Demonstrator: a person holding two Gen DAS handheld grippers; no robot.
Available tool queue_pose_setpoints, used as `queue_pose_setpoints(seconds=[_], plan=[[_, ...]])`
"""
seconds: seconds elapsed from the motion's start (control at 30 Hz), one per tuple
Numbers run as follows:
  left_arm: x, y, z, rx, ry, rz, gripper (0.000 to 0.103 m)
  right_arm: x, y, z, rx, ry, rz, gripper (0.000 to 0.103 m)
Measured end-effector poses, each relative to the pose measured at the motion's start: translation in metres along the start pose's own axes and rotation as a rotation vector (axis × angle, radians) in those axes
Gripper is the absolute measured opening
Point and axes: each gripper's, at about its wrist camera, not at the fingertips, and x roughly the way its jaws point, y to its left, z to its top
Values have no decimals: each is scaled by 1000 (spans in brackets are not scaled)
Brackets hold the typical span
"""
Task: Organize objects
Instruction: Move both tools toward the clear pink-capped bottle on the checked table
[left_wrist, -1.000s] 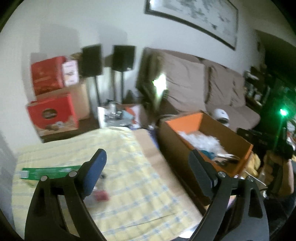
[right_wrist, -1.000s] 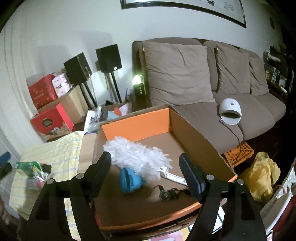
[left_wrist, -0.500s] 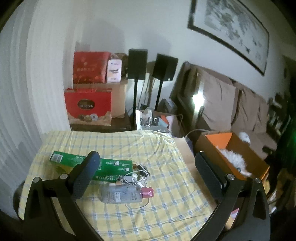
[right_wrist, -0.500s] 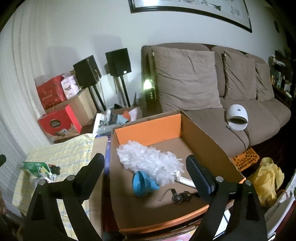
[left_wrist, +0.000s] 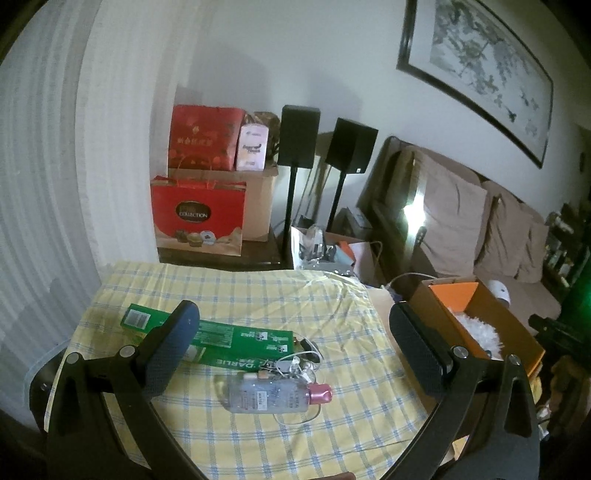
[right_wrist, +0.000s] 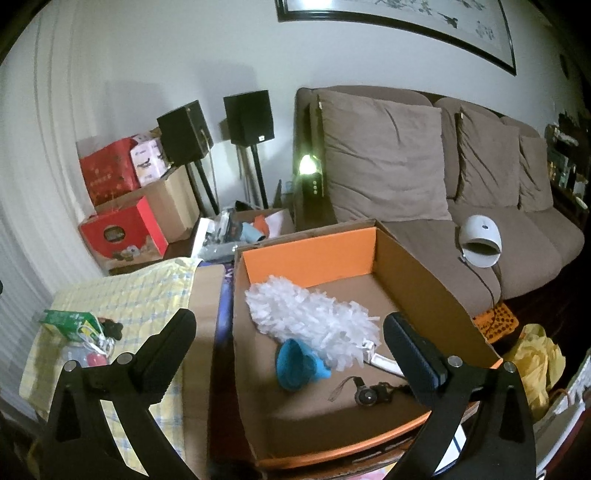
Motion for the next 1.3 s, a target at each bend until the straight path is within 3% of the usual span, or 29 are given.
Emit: queue_pose_setpoints(seconds=[0.2,0.33,0.73,1.13,1.3], plan=[[10,3,-3,24,49,-7,103,5,9,-1,-16,4,30,102],[14,9,-5,-18,40,72,103,10,13,-3,-49,19,3,102],[21,30,-16,-75,2,140,103,17,16,-6,-64,27,-20,102],[35,40,-23,36,6,178,103,30,54,-15,-155,32,-14,102],[37,66,-21,-2,1,183,103,40,73,-22,-177,50,31,102]])
